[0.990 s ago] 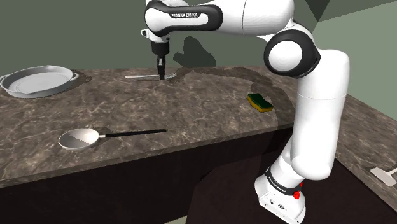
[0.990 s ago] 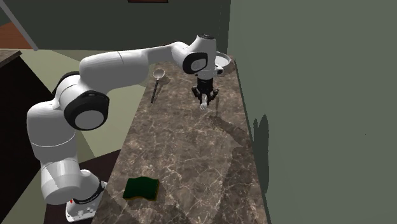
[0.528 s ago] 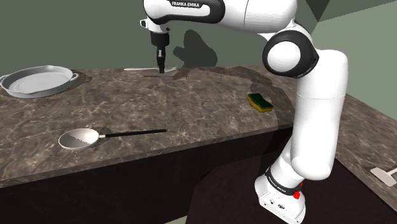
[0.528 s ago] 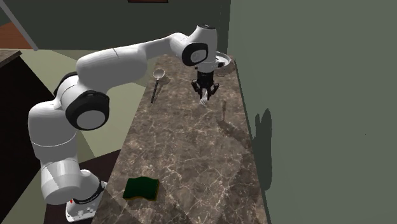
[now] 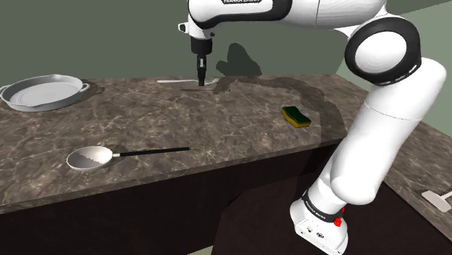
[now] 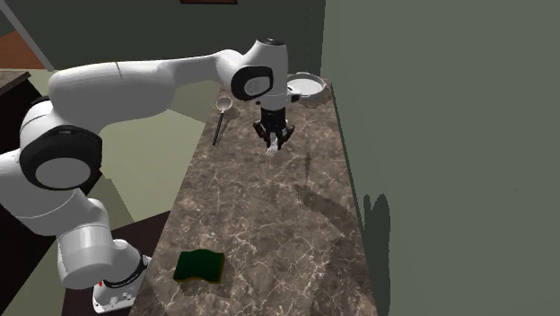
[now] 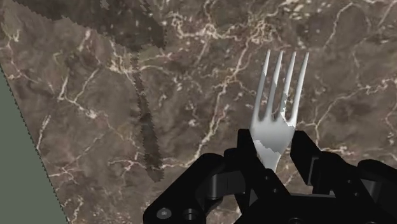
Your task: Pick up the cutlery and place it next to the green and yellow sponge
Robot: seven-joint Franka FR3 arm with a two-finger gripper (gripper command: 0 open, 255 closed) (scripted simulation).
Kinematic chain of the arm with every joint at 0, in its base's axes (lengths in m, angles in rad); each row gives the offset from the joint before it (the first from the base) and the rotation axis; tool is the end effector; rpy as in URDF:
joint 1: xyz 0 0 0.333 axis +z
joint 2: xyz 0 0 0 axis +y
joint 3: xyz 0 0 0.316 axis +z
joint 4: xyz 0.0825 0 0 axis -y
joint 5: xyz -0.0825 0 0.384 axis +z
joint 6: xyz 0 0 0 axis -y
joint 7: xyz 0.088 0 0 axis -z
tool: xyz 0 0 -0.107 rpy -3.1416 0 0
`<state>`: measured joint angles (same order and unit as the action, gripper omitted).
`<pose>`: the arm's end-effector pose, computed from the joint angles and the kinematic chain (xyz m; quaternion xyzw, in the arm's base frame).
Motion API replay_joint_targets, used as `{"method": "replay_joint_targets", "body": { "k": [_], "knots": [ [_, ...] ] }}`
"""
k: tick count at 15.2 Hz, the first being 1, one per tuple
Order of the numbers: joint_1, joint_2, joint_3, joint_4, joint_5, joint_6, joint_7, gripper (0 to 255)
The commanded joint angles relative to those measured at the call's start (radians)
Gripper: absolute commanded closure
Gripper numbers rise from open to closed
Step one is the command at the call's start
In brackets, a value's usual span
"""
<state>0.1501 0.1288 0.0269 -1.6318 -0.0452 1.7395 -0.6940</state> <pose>0.5923 0.1009 0.5356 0.9048 0.4253 -0.0154 0.0171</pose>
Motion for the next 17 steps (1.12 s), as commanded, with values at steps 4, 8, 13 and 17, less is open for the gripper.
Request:
{"method": "replay_joint_targets", "body": {
  "k": [4, 8, 13, 17],
  "knots": [
    [-0.014, -0.21, -0.012, -0.259, 0.004, 0.049, -0.024, 255],
    [-0.024, -0.368, -0.025, -0.429, 0.002, 0.063, -0.047, 255],
    [-0.037, -0.565, -0.046, -0.612, -0.007, 0.05, -0.078, 255],
    [-0.051, -0.725, -0.066, -0.738, -0.021, 0.017, -0.105, 255]
  ]
}}
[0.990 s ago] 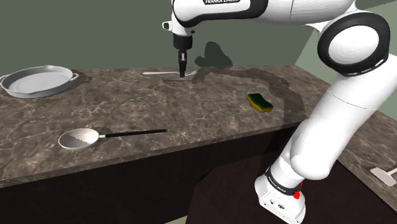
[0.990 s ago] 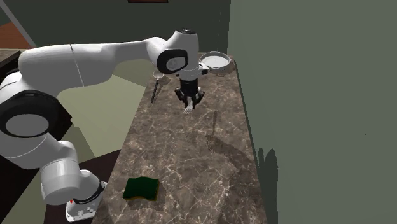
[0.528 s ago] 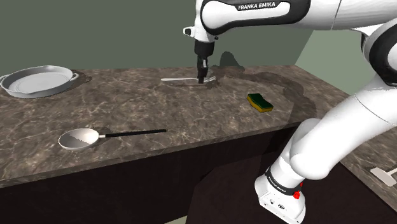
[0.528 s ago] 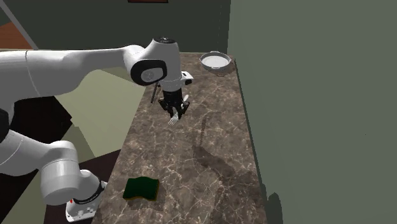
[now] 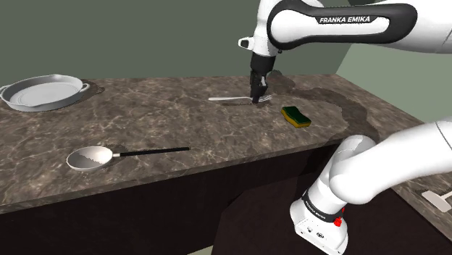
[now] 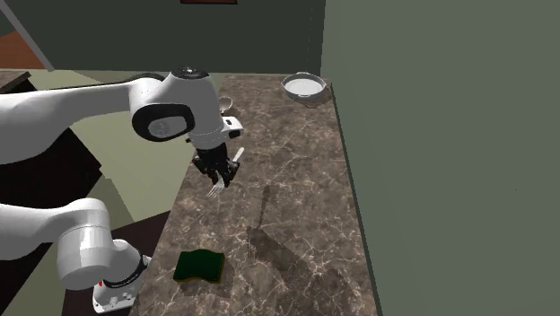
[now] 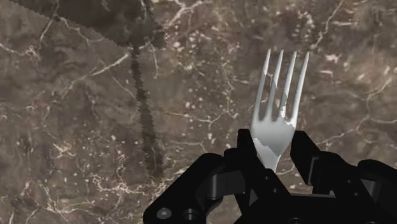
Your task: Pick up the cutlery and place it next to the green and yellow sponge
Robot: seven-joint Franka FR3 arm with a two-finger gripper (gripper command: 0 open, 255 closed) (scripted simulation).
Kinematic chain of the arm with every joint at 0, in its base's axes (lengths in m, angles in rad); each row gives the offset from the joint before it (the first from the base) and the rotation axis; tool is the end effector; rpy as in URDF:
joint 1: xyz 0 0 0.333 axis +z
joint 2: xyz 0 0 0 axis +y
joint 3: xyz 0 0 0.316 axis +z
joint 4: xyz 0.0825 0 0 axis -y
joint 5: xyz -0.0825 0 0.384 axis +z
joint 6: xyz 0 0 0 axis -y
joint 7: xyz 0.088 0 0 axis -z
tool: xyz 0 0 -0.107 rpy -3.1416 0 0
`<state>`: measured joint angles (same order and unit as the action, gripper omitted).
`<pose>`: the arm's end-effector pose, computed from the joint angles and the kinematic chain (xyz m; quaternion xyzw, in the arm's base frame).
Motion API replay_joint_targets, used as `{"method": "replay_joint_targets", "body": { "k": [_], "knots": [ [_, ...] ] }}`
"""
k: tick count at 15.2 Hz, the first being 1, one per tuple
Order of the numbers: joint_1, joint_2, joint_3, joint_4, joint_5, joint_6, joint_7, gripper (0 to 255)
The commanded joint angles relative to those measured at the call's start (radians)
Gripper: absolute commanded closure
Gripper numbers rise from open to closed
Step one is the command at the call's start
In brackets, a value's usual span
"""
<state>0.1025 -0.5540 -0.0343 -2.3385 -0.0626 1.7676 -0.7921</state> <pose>0.3826 0.0189 0.5358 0.9049 0.4251 -0.0156 0.0172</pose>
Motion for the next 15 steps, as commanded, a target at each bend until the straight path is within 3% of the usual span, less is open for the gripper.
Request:
{"method": "replay_joint_targets", "body": {
  "k": [1, 8, 15],
  "knots": [
    [-0.007, -0.083, -0.01, -0.06, -0.008, -0.023, -0.014, 255],
    [-0.044, -0.377, -0.053, -0.228, -0.052, -0.145, -0.074, 255],
    [-0.103, -0.675, -0.109, -0.333, -0.119, -0.331, -0.158, 255]
  ]
}}
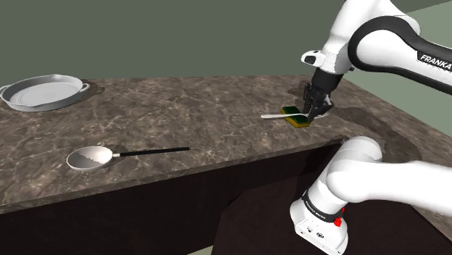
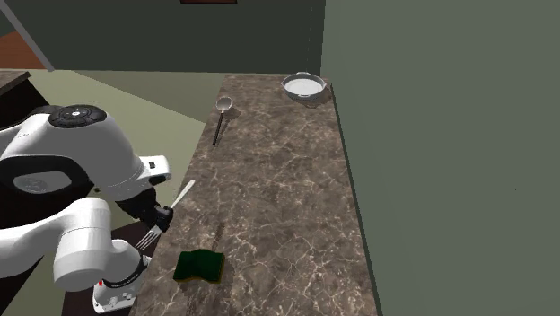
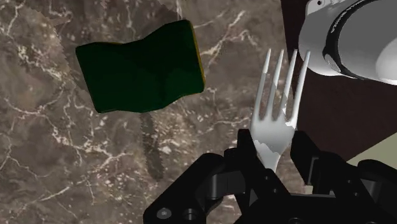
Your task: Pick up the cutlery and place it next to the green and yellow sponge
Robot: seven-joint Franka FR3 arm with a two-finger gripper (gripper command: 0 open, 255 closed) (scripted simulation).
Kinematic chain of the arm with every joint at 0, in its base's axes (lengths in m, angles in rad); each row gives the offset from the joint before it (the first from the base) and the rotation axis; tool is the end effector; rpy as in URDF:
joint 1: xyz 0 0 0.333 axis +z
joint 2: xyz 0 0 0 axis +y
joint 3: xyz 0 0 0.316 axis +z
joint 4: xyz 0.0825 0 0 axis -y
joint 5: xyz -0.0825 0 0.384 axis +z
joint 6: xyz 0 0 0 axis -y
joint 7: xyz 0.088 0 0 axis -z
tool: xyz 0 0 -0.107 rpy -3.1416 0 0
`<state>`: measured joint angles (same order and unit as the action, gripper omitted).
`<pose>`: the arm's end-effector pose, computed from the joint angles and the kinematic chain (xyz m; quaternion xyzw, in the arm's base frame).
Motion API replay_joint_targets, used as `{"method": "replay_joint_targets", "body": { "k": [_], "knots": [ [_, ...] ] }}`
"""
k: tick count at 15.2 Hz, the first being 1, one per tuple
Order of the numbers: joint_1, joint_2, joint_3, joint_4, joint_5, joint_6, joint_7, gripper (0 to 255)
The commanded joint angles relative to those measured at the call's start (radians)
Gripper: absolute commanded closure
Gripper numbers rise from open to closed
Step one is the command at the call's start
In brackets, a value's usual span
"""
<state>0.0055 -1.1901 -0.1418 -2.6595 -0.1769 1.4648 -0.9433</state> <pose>0.1965 -0.0570 0.5372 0.9049 0.4251 -0.0146 0.0173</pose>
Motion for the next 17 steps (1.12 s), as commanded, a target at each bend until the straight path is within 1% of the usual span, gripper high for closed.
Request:
{"method": "replay_joint_targets", "body": {
  "k": [1, 3, 17],
  "knots": [
    [-0.016, -0.08, -0.011, -0.022, -0.017, -0.058, -0.022, 255],
    [-0.034, -0.153, -0.03, -0.035, -0.041, -0.116, -0.05, 255],
    [-0.063, -0.262, -0.075, -0.254, -0.085, -0.007, -0.047, 255]
  ]
}}
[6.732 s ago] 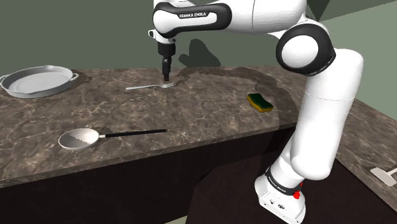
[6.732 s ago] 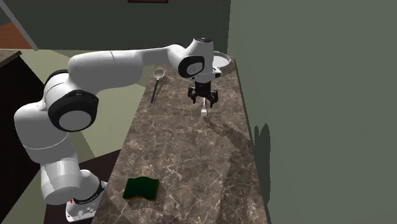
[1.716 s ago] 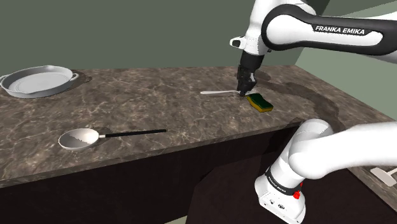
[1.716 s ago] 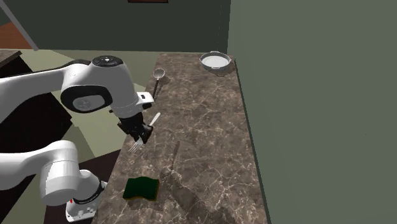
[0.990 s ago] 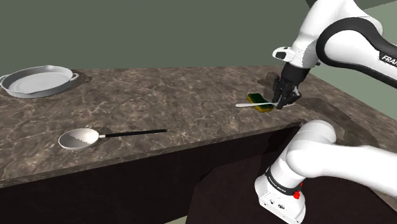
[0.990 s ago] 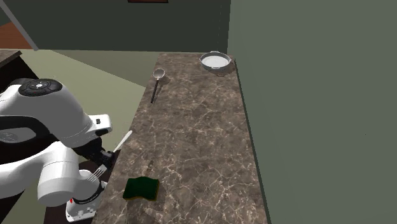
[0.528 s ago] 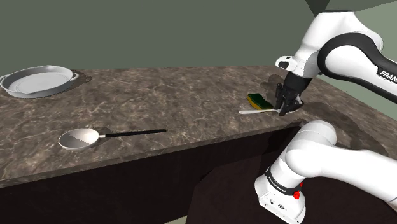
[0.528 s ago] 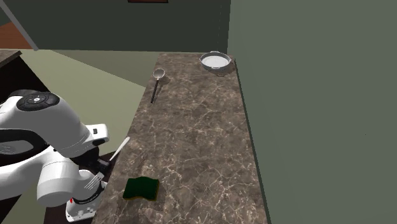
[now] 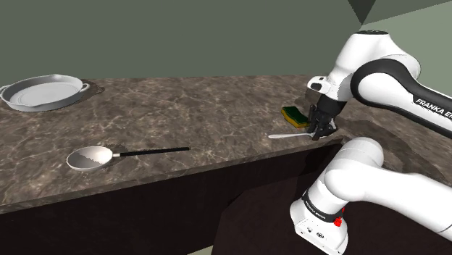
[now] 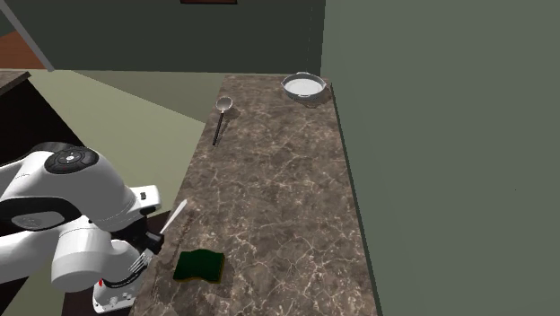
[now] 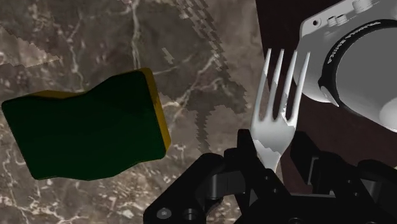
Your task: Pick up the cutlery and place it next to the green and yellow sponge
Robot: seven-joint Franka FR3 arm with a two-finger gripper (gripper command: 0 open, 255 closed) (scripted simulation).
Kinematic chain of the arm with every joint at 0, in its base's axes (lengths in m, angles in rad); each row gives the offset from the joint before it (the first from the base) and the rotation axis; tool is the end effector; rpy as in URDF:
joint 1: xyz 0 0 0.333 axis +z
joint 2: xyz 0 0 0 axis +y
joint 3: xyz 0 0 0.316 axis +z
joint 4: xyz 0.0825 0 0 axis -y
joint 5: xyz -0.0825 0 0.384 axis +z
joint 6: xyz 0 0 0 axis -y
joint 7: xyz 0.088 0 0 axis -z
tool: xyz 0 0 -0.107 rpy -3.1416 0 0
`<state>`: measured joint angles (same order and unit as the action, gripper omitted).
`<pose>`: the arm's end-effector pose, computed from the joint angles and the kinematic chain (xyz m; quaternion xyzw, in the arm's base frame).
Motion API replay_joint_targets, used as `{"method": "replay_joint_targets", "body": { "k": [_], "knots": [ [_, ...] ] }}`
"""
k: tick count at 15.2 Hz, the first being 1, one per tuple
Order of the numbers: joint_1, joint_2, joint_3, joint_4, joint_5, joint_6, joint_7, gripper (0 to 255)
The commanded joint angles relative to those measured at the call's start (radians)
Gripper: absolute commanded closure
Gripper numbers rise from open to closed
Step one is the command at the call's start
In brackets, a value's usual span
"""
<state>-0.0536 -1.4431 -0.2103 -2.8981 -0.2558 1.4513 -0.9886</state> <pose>0.1513 -0.0712 0.4681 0.9047 0.4254 -0.0157 0.0172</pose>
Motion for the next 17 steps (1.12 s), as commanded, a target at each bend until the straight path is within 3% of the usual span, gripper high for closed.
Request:
{"method": "replay_joint_targets", "body": {
  "k": [1, 11, 12, 17],
  "knots": [
    [-0.007, -0.017, -0.01, -0.031, -0.01, 0.015, -0.002, 255],
    [-0.013, -0.029, -0.018, -0.058, -0.017, 0.029, -0.003, 255],
    [-0.013, -0.029, -0.018, -0.058, -0.017, 0.029, -0.003, 0],
    [-0.013, -0.029, -0.018, -0.058, -0.017, 0.029, -0.003, 0]
  ]
}}
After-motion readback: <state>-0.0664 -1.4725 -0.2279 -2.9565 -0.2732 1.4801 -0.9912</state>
